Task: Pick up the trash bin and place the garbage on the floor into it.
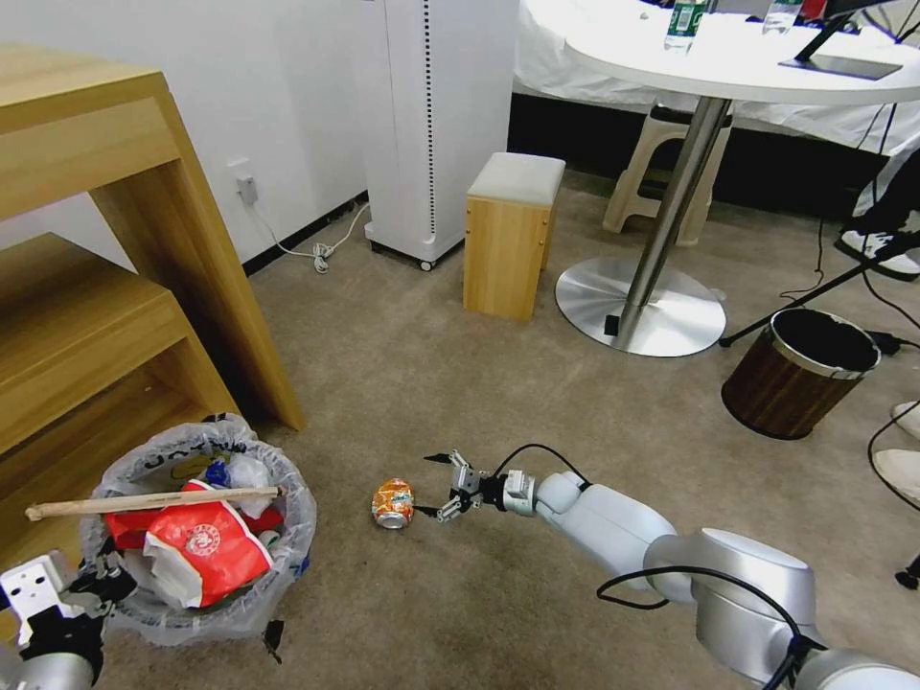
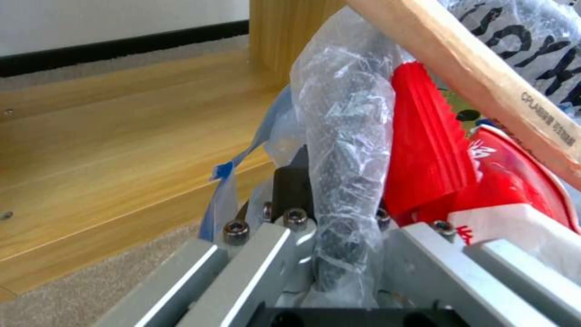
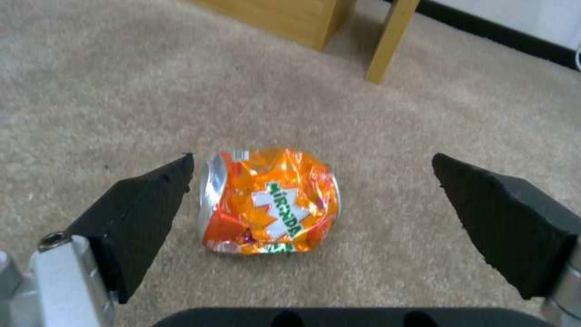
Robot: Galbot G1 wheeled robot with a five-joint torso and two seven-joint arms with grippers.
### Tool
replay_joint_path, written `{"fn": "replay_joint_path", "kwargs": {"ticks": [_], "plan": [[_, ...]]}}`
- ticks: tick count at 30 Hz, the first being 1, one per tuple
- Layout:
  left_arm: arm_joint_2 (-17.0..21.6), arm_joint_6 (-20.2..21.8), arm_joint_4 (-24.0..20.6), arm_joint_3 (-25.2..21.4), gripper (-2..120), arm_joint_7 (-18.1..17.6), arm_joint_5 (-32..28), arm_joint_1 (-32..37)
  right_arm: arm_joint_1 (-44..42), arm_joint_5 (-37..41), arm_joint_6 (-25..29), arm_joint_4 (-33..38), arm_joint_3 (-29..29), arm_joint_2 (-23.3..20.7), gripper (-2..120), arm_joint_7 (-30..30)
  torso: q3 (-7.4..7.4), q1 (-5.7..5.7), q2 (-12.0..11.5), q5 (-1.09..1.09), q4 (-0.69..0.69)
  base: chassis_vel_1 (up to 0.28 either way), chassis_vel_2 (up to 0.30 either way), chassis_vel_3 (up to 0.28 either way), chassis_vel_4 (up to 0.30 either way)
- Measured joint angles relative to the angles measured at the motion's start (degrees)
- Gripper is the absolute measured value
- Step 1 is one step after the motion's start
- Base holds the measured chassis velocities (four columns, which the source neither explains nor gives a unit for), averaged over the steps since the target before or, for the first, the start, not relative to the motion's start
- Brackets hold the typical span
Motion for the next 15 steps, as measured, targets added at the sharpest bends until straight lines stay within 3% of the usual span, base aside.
{"fn": "replay_joint_path", "kwargs": {"ticks": [4, 5, 15], "plan": [[0.02, -0.07, -0.08, 0.13, 1, 0.01, -0.05, -0.06, -0.22, -2.19, 0.30, -3.50, 1.28, 2.22, 100, 0.05, 0.00, 0.00, 0.00, -0.01, 0.00, 0.000, 0.000, 0.000, 0.000], [0.02, -0.17, -0.19, 0.25, 1, 0.05, -0.08, -0.07, -0.50, -3.89, 0.86, -6.46, 2.58, 4.47, 100, 0.07, 0.00, 0.00, 0.00, -0.01, -0.01, 0.000, 0.000, 0.000, 0.000], [-0.04, -0.50, -0.46, 0.48, 1, 0.12, -0.20, -0.09, -1.51, -7.80, 0.77, -9.90, 3.17, 8.82, 100, 2.03, 0.00, 0.00, 0.00, 0.00, 0.00, 0.000, 0.000, 0.000, 0.000]]}}
